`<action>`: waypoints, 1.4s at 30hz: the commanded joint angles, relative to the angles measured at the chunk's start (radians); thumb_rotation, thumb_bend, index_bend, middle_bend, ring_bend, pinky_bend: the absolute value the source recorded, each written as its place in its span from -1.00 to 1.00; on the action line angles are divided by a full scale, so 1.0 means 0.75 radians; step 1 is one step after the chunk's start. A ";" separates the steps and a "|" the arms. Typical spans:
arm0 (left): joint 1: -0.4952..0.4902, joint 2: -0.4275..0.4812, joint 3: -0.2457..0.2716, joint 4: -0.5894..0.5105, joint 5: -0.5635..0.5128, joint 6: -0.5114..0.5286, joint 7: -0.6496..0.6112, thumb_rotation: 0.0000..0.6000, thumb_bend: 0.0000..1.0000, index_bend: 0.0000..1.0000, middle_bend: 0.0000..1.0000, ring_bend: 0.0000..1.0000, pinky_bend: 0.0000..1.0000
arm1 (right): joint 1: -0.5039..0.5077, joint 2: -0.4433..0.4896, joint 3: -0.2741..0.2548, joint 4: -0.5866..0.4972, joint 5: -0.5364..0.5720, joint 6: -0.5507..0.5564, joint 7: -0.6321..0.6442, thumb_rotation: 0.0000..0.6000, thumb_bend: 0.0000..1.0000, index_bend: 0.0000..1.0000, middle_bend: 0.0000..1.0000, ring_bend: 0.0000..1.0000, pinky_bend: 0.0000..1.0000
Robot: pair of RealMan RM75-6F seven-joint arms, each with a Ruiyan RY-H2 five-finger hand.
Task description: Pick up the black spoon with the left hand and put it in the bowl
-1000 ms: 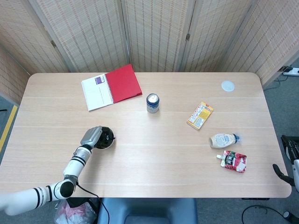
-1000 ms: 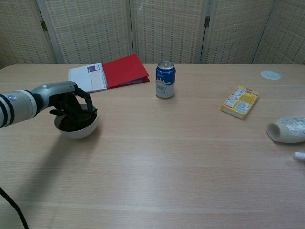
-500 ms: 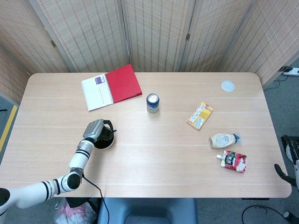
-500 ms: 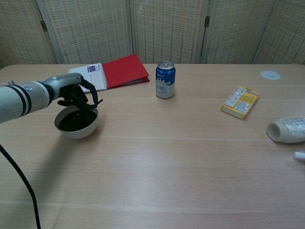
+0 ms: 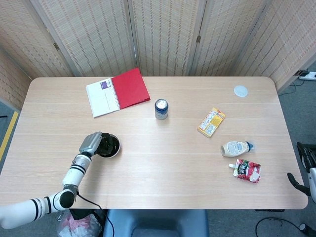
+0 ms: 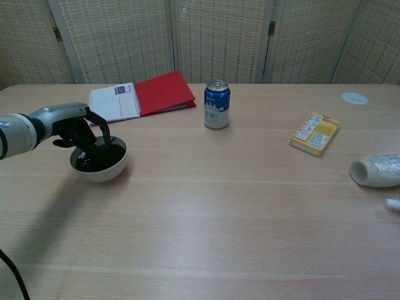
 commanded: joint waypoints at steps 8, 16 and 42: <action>-0.053 -0.084 -0.017 0.050 -0.003 -0.019 0.024 1.00 0.00 0.37 1.00 0.95 1.00 | -0.020 0.006 -0.003 -0.006 0.007 0.022 0.002 1.00 -0.63 -1.00 -0.65 -0.50 -0.39; -0.103 -0.134 -0.061 0.156 -0.070 -0.033 0.047 1.00 0.00 0.38 1.00 0.95 1.00 | -0.028 0.008 -0.002 -0.008 0.012 0.031 0.001 1.00 -0.63 -1.00 -0.65 -0.50 -0.39; 0.011 0.027 -0.013 -0.039 0.057 0.026 -0.025 1.00 -0.08 -0.23 1.00 0.94 1.00 | -0.033 0.004 0.003 0.006 0.002 0.050 0.019 1.00 -0.63 -1.00 -0.65 -0.50 -0.39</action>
